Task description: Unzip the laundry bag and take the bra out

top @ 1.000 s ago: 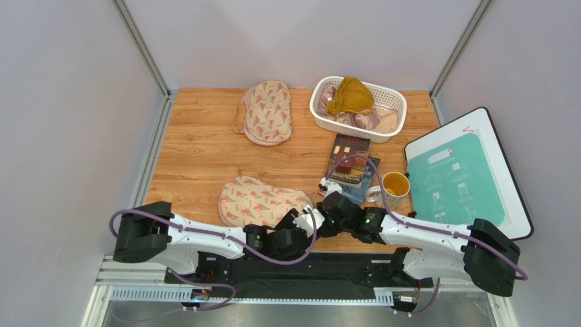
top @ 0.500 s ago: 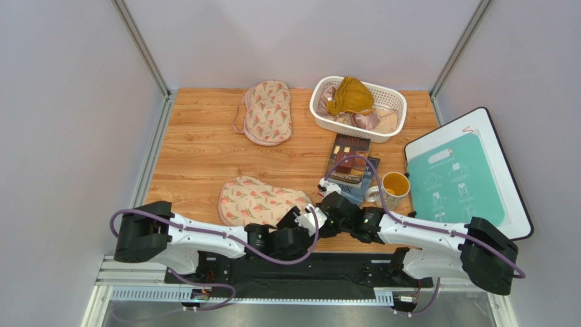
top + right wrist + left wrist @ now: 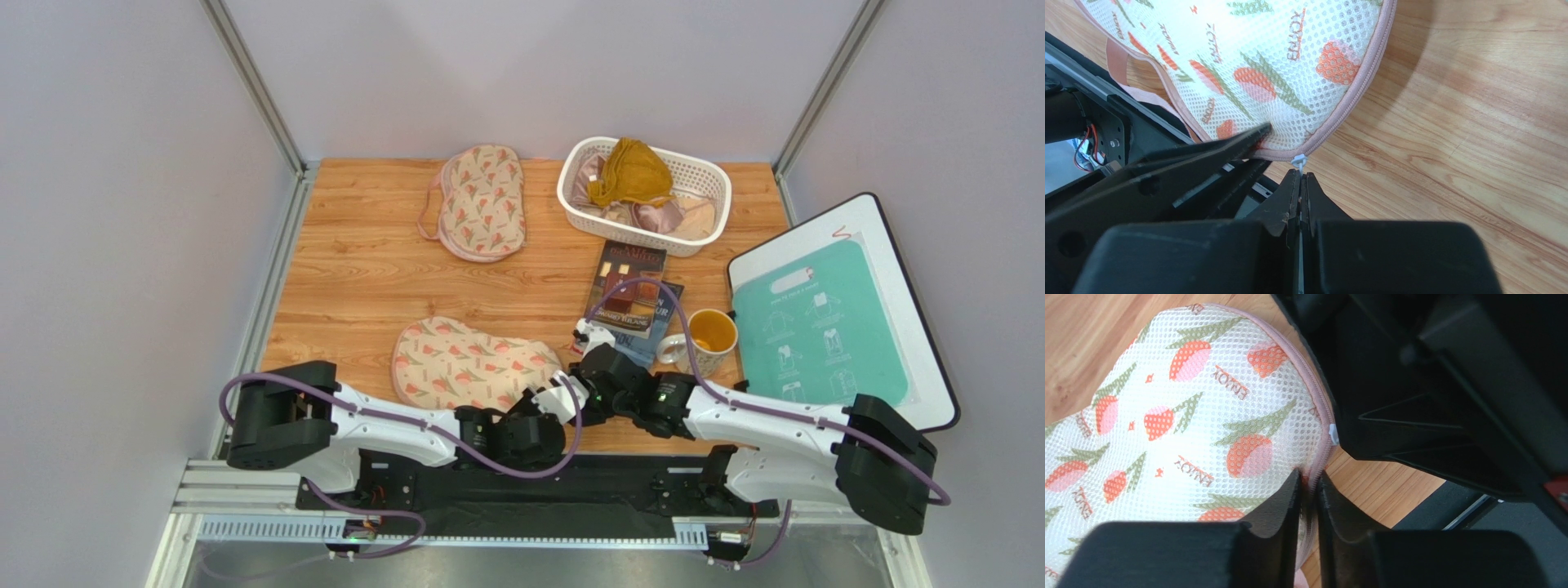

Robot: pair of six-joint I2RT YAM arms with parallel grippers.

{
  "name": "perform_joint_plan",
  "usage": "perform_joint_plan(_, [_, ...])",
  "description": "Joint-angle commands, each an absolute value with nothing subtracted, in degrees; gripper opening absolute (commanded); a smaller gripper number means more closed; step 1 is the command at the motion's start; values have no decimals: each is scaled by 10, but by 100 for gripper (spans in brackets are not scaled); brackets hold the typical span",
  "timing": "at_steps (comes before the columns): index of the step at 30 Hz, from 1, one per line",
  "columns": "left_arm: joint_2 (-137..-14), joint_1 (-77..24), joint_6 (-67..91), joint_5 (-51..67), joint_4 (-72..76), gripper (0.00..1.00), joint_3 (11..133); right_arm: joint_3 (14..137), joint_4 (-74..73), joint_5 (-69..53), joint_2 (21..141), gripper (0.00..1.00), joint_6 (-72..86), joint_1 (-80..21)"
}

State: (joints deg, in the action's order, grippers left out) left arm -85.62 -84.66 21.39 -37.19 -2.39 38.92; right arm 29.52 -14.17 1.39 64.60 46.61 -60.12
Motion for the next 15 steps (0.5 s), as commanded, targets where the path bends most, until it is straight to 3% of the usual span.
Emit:
perform_joint_plan(1, [-855,-847,232,-410,-47,12,392,303,-129,11,629,0,466,-600])
perform_joint_plan(2, [-852,-847,233,-410,-53,3,392,302,-131,11,629,0,465,-600])
perform_joint_plan(3, [-849,-847,234,-410,-54,0,389,303,-131,14,630,0,465,-600])
perform_joint_plan(15, [-729,-848,262,-424,-116,0,319,312,-163,39,628,0,457,-592])
